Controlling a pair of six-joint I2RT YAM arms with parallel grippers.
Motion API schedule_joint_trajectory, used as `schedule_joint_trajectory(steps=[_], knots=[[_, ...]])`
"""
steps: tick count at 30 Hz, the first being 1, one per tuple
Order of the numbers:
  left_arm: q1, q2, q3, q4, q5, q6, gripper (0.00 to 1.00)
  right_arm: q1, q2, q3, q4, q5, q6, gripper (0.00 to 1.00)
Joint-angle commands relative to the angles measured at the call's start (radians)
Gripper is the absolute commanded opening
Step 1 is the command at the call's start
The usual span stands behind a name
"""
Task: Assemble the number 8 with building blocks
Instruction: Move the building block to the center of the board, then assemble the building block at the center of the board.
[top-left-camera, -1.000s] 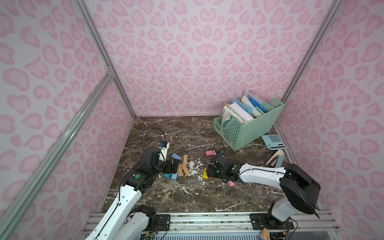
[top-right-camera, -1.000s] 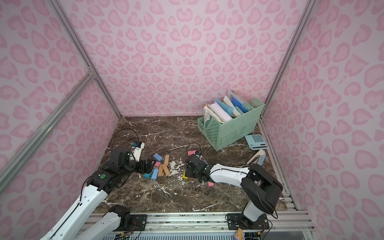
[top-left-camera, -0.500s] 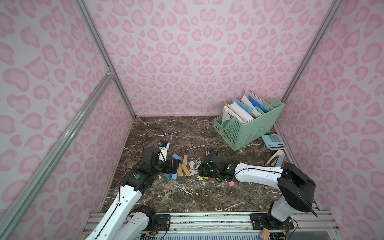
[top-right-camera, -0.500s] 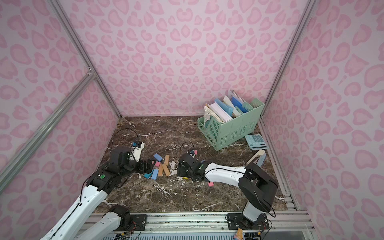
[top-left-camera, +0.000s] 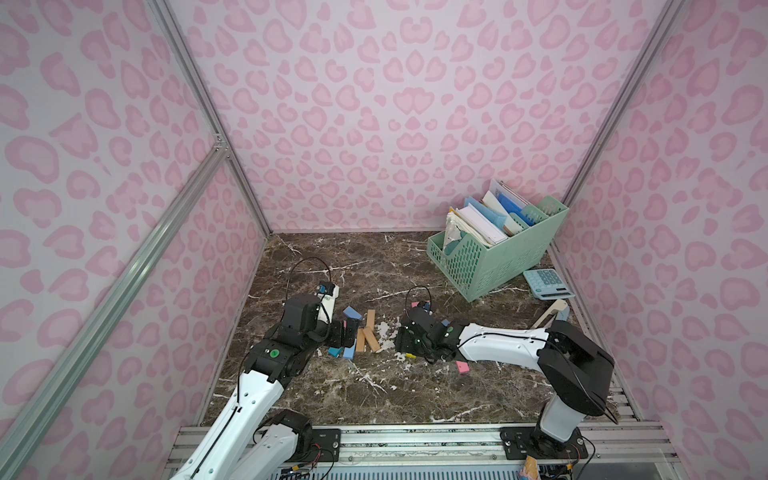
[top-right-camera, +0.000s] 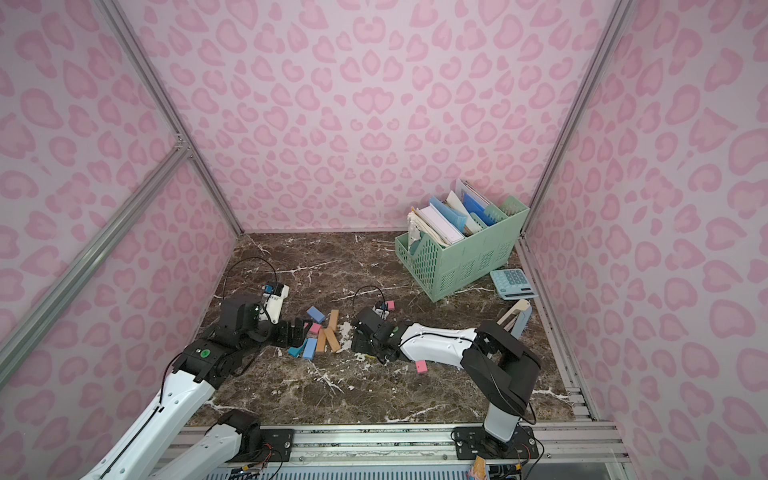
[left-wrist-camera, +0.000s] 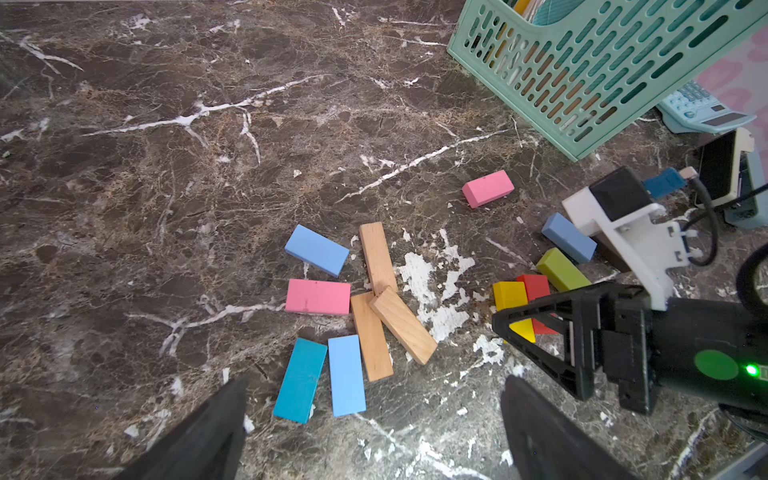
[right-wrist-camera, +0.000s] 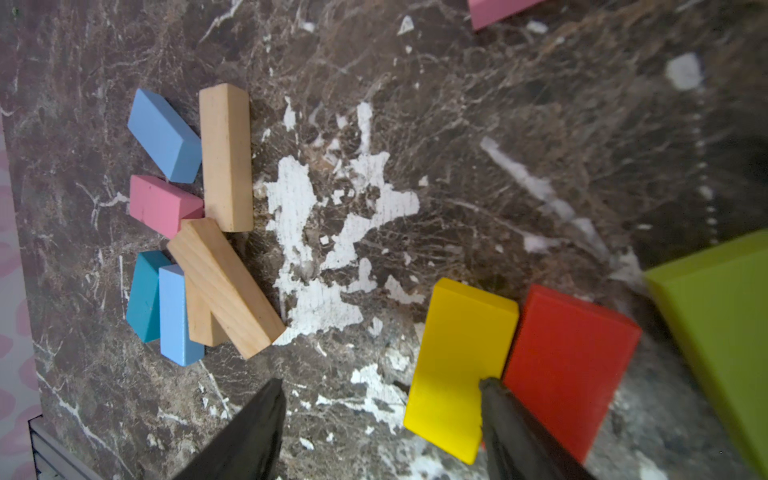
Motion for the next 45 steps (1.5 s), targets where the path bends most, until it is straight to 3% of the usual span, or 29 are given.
schedule_joint_trajectory(steps=[1,15,23,37,45], knots=[[0.0,-0.003,-0.002,0.008,0.01,0.0,0.98,-0.002,0.0,-0.003,-0.027,0.022,0.021,0.76],[0.0,0.0,-0.001,0.01,0.009,0.0,0.98,-0.035,-0.032,-0.047,-0.079,0.07,0.023,0.74],[0.0,0.0,-0.002,0.01,0.012,0.0,0.98,-0.01,0.039,0.062,-0.167,0.104,-0.001,0.68],[0.0,-0.002,-0.001,0.011,0.013,-0.001,0.98,0.028,0.16,0.204,-0.298,0.153,-0.013,0.41],[0.0,-0.003,-0.002,0.012,0.014,0.0,0.98,0.03,0.196,0.241,-0.335,0.163,-0.027,0.36]])
